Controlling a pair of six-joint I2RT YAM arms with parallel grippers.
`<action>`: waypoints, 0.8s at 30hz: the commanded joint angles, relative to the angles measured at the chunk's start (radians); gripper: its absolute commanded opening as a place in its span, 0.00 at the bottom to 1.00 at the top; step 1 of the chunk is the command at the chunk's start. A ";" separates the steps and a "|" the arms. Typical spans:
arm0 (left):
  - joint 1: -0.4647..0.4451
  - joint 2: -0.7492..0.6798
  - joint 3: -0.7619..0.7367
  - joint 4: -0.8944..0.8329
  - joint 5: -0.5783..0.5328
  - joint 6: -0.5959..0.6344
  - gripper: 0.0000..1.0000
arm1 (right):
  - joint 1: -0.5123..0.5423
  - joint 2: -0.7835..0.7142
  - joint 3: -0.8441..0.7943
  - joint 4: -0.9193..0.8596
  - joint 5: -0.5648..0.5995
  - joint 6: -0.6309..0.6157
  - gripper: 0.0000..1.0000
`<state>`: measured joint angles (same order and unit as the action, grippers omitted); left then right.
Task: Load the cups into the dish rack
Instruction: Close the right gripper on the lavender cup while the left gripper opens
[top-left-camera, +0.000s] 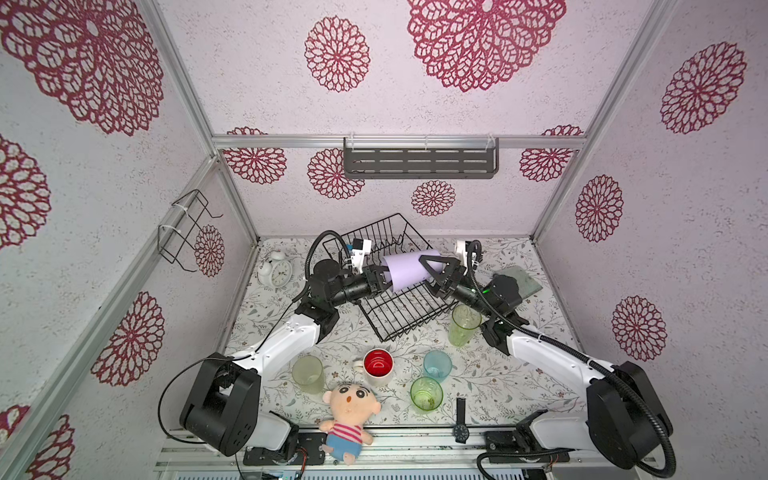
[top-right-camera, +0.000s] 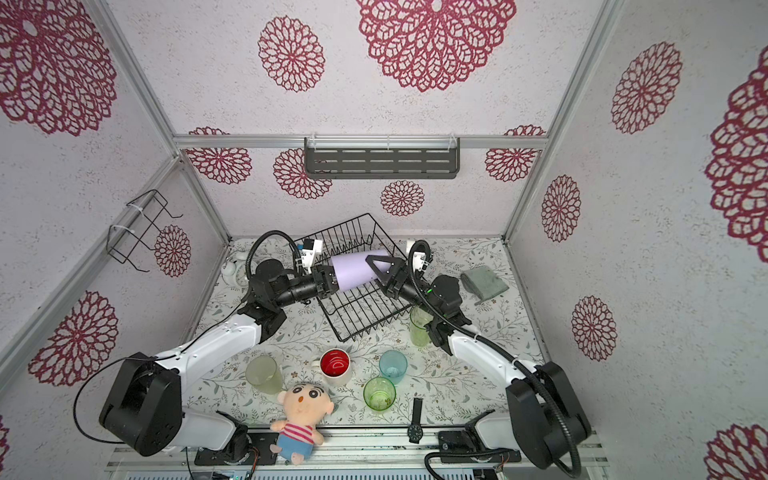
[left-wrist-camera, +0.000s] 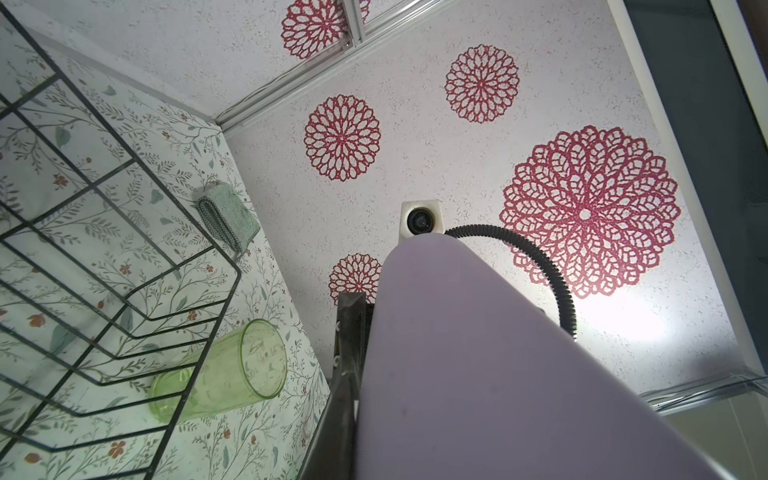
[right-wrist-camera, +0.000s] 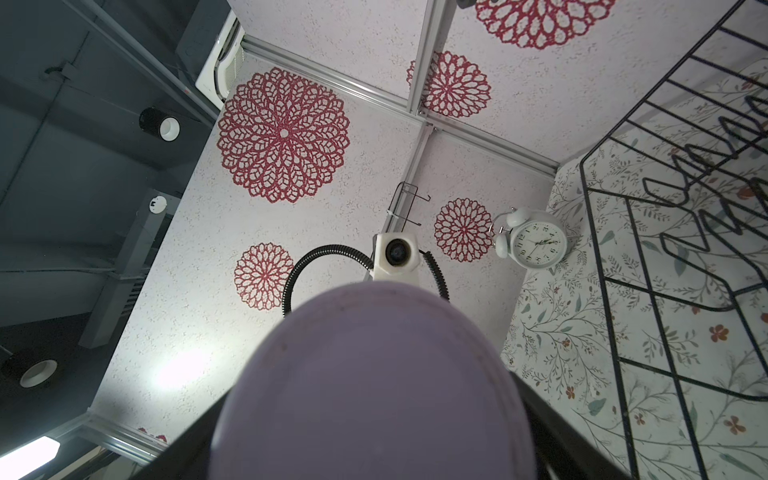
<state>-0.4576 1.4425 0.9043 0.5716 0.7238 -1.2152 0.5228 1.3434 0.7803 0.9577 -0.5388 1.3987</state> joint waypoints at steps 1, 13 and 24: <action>-0.008 -0.009 0.006 0.021 0.015 0.009 0.03 | 0.026 0.012 0.039 0.047 0.004 -0.024 0.81; 0.032 -0.023 -0.033 0.005 -0.028 0.002 0.34 | 0.031 0.014 0.049 -0.067 0.085 -0.130 0.65; 0.142 -0.076 -0.099 -0.061 -0.021 0.002 0.60 | -0.018 0.000 0.138 -0.409 0.212 -0.419 0.63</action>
<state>-0.3393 1.4048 0.8162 0.5289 0.6975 -1.2160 0.5201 1.3628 0.8673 0.6376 -0.3939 1.1183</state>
